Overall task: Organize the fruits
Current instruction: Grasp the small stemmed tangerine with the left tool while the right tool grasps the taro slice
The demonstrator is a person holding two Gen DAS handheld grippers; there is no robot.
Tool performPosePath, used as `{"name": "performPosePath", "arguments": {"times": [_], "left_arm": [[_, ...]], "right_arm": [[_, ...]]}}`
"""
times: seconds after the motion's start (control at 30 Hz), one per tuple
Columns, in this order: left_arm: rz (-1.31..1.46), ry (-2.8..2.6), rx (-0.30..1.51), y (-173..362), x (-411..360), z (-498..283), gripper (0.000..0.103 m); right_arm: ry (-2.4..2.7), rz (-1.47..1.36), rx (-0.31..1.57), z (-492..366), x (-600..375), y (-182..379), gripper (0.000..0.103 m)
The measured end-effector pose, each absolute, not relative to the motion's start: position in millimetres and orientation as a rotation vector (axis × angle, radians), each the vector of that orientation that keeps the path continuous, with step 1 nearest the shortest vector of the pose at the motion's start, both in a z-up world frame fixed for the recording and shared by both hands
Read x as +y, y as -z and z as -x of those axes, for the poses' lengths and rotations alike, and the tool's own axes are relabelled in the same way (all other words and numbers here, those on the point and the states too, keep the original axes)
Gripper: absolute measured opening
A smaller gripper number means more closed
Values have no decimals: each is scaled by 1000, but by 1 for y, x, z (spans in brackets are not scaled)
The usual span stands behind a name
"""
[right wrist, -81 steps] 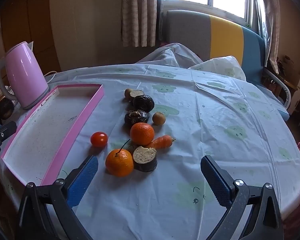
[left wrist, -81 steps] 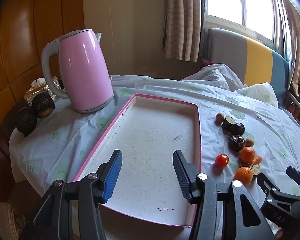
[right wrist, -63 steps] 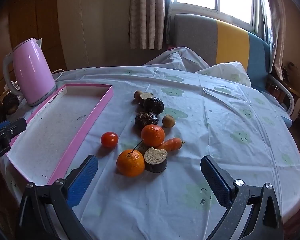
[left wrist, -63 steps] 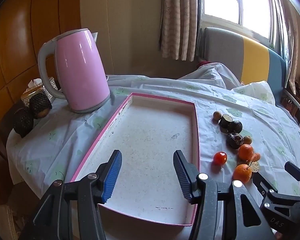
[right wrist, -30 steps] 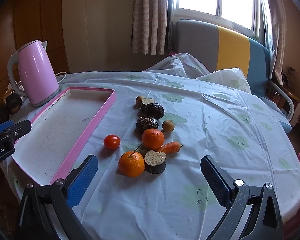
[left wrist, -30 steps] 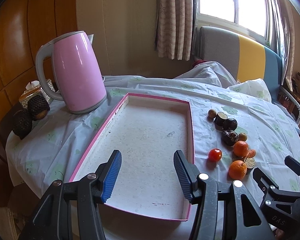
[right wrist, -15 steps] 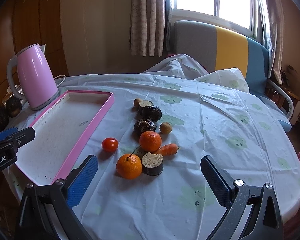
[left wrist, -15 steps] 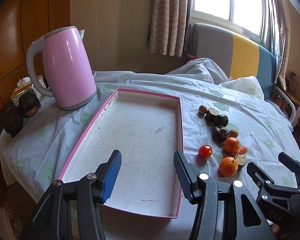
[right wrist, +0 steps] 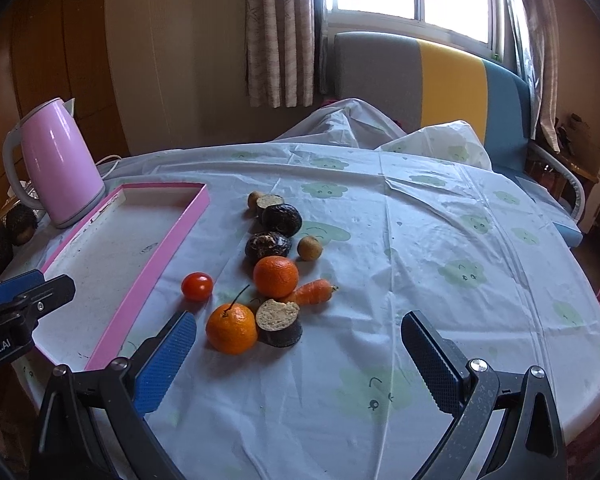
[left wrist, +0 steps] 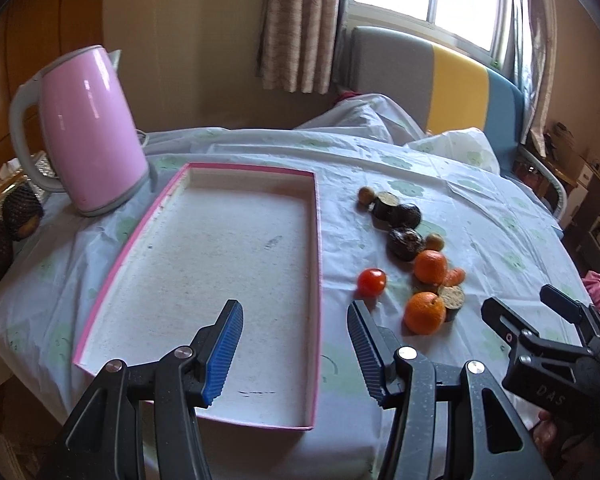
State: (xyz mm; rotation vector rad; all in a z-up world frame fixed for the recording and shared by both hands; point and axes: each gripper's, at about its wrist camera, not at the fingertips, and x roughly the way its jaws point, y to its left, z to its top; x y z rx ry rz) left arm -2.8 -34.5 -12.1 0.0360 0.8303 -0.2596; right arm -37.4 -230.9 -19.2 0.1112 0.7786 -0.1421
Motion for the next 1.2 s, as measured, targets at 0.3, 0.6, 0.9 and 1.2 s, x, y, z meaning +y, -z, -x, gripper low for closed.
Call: {"name": "performPosePath", "arguments": {"times": [0.3, 0.6, 0.9, 1.2], "left_arm": [[-70, 406, 976, 34, -65, -10, 68], [-110, 555, 1052, 48, -105, -14, 56], [-114, 626, 1070, 64, -137, -28, 52], [-47, 646, 1074, 70, -123, -35, 38]], "right_arm": [[210, -215, 847, 43, -277, 34, 53], [188, -291, 902, 45, -301, 49, 50], [173, -235, 934, 43, -296, 59, 50], [113, -250, 936, 36, -291, 63, 46]]}}
